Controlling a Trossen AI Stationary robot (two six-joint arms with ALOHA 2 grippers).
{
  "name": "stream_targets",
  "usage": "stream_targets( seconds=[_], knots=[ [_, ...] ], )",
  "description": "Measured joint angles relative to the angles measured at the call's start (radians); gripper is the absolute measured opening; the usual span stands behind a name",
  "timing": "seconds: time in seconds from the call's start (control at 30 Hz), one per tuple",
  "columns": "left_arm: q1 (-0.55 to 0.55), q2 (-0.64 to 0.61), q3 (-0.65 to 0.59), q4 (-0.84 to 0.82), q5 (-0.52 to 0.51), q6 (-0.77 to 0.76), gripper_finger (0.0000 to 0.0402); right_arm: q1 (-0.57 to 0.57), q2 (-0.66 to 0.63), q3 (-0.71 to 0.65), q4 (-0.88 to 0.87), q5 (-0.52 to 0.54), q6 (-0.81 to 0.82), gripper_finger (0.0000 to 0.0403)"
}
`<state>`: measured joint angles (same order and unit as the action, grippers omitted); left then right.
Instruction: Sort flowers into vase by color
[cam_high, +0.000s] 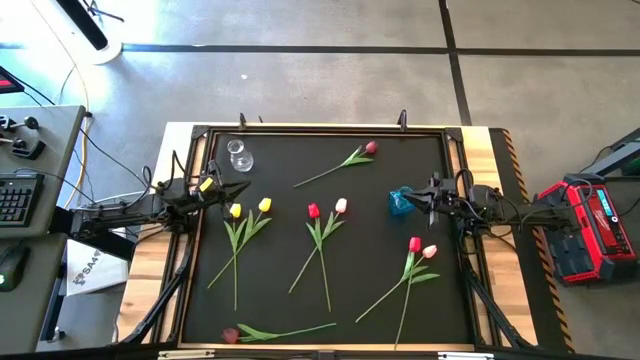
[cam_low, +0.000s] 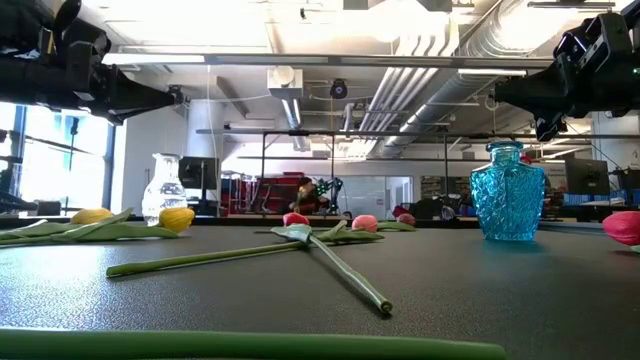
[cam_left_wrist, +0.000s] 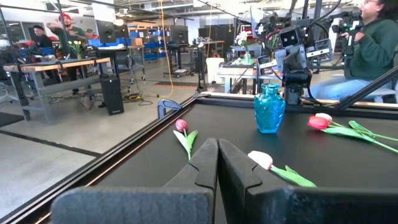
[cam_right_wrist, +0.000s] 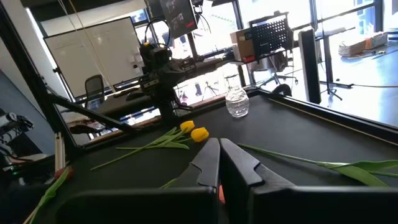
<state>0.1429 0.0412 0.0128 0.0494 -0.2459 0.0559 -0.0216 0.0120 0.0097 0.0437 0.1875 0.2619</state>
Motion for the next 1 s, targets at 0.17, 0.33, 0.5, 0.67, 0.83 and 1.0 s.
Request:
stream_targets(
  seconds=[0.17, 0.33, 0.5, 0.67, 0.83, 1.0],
  knots=[
    [0.000, 0.000, 0.000, 0.000, 0.000, 0.000, 0.0000, 0.000, 0.000, 0.000, 0.000, 0.000, 0.000, 0.0000],
    [0.000, 0.000, 0.000, 0.000, 0.000, 0.000, 0.0000, 0.000, 0.000, 0.000, 0.000, 0.000, 0.000, 0.0000],
    [0.000, 0.000, 0.000, 0.000, 0.000, 0.000, 0.0000, 0.000, 0.000, 0.000, 0.000, 0.000, 0.000, 0.0000],
    [0.000, 0.000, 0.000, 0.008, 0.000, 0.000, 0.0000, 0.000, 0.000, 0.000, 0.000, 0.000, 0.000, 0.0000],
    [0.000, 0.000, 0.000, 0.007, 0.000, 0.000, 0.0000, 0.000, 0.000, 0.000, 0.000, 0.000, 0.000, 0.0000],
    [0.000, 0.000, 0.000, 0.002, 0.000, -0.051, 0.0000, 0.000, 0.000, 0.000, 0.012, 0.026, -0.131, 0.0000]
  ],
)
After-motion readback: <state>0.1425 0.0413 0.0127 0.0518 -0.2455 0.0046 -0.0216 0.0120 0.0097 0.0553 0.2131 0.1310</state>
